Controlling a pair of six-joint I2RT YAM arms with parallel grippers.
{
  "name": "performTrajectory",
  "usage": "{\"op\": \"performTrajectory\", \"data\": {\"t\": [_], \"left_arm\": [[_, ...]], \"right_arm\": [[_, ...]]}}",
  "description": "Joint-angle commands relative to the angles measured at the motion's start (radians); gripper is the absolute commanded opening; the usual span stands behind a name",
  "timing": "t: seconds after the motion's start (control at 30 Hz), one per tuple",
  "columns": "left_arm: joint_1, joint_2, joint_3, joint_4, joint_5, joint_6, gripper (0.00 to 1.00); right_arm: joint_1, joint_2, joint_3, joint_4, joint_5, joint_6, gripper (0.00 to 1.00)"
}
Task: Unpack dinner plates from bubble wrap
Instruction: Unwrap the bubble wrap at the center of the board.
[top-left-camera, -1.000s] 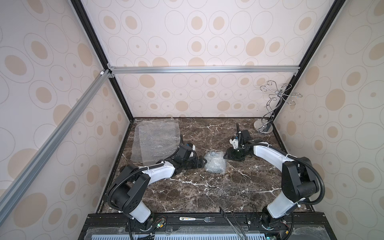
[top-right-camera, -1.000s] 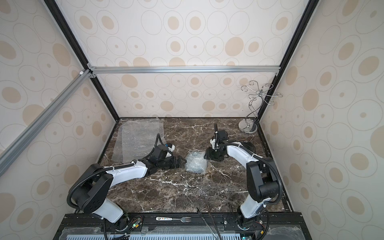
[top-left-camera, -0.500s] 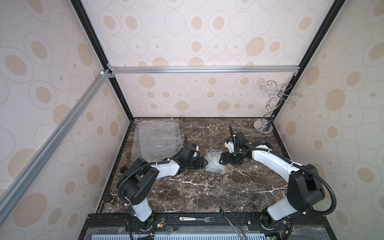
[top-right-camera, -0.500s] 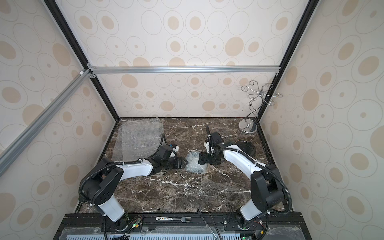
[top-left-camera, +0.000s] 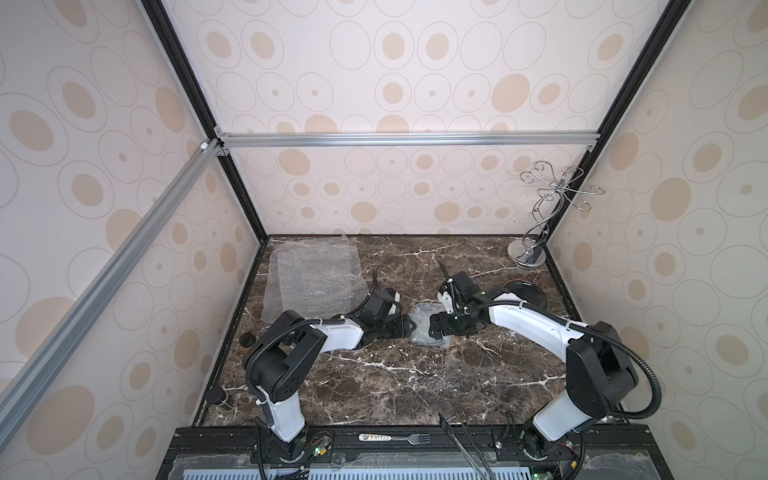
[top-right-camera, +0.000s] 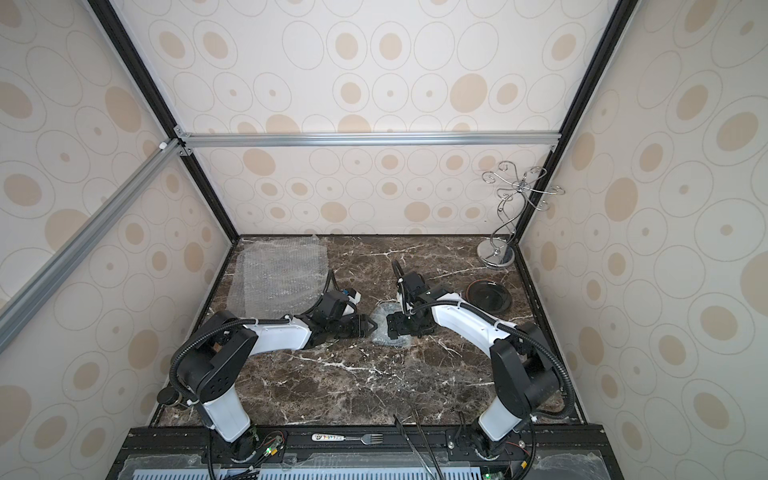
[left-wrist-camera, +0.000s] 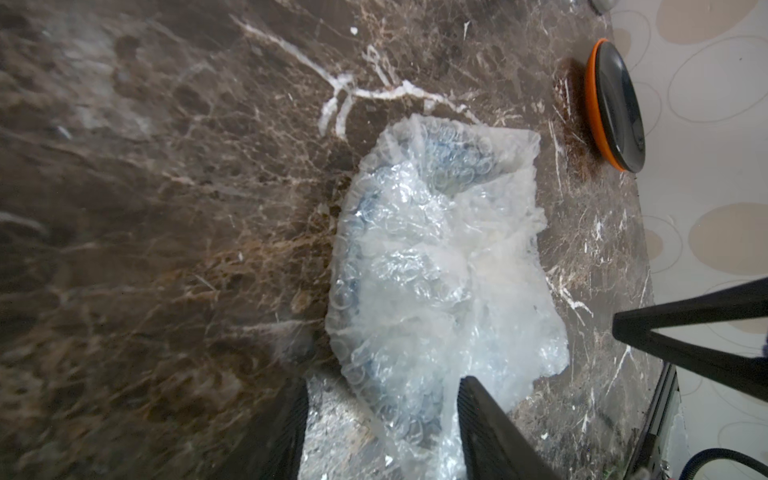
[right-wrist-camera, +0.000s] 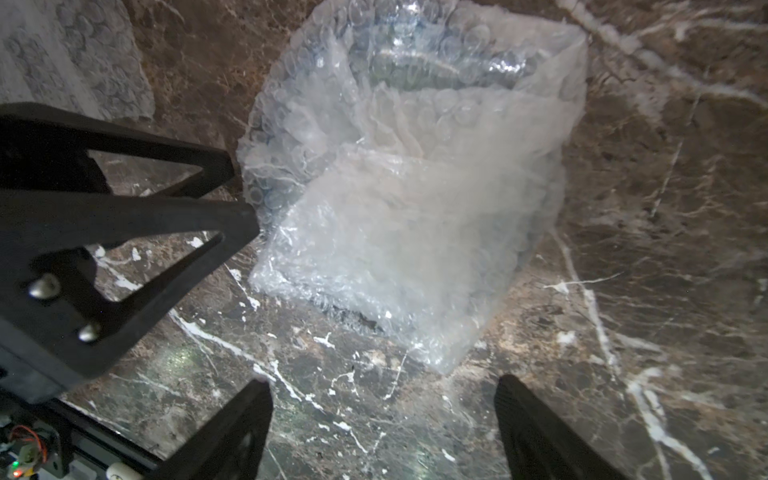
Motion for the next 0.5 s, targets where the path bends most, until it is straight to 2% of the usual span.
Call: {"op": "performTrajectory", "data": {"t": [0.0, 0.3, 0.47], "left_arm": [[-0.009, 0.015, 0.044, 0.029, -0.007, 0.009, 0.57], [-0.009, 0.043, 0.077, 0.026, -0.013, 0.016, 0.55], [-0.009, 0.062, 0.087, 0.026, -0.014, 0.022, 0.54]], "right_arm": [[0.007, 0.032, 0.044, 0.018, -0.010, 0.018, 0.78], [0.008, 0.131, 0.134, 0.008, -0.008, 0.004, 0.74], [0.009, 0.176, 0.166, 0.006, -0.019, -0.004, 0.68]]}}
